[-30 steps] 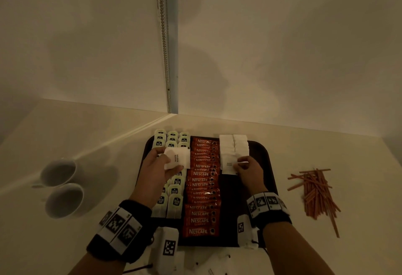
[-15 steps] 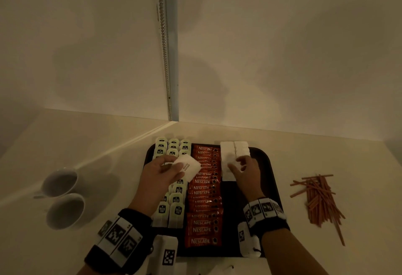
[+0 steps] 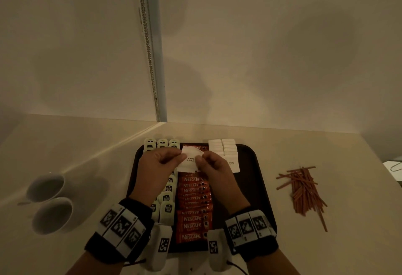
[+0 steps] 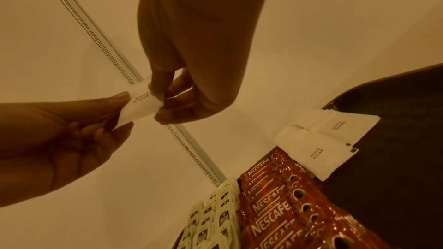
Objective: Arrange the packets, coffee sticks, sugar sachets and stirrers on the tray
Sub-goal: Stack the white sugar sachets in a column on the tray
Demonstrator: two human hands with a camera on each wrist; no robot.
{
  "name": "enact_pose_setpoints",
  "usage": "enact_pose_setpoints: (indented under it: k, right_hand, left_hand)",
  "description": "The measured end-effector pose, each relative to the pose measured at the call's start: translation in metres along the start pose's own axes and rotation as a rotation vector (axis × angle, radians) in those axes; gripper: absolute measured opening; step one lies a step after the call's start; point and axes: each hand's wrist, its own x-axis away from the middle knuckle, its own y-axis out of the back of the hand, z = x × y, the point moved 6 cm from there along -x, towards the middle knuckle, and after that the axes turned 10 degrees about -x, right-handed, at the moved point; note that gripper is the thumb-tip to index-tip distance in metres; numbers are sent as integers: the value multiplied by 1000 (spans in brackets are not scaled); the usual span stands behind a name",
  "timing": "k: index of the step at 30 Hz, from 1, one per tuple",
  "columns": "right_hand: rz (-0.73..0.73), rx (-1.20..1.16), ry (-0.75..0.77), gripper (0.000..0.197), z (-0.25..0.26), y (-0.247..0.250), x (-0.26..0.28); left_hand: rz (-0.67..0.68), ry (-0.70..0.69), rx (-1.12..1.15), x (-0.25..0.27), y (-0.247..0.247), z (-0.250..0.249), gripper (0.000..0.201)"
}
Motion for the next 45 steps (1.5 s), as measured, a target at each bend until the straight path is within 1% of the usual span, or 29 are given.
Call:
enact_pose_setpoints:
  k: [5,6,8,10,13,15,16,19,22,25,27,29,36,41,45]
  right_hand:
    - [-56,-57,-21,20,-3,4,2]
    - [-56,-30,-31,19,-5,7,2]
    - [-52,38,-67,12,-8,18,3]
    - [-84,104,-89,9,-8,37,3]
    - [-209,131,-70,11,-10,79,-1]
    - [-338,171,-47,13,-13,112,-7]
    - [-408,212,-38,14,-16,129,-10]
    - [-576,366,-39,11,-25,172,-20]
    - [-642,573,-110,12,-35,195,-29]
    - [-611,714,-179,14,-42,198,-38]
    - [-587,777,-209,15,-45,195,-43]
    - [-599,805,-226,16,-47,193,-45]
    - [-709,825,-195,19,-46,187,-42]
    - [-728,838,-169,20,-47,181,-41]
    - [-722,819,-155,26,-42,175,-39]
  left_hand:
    - [5,-2,38,3,-7,-1,17]
    - [21,2,24,4,-8,0,17]
    - [86,26,-18,9,-9,4,14]
    - [149,91,-47,16,-3,14,13]
    - [249,177,-67,31,19,30,14]
    - [305,197,-89,42,35,42,15]
    - [310,208,-103,47,43,49,16]
    - [273,266,-135,63,69,78,18]
    - [217,366,-139,81,92,113,21]
    - [178,472,-133,97,108,142,21]
    - [163,529,-138,108,115,155,20]
    - [139,566,-136,117,122,165,19]
    - [97,599,-145,134,132,173,19]
    - [87,619,-127,134,137,179,19]
    - [62,613,-124,138,146,177,19]
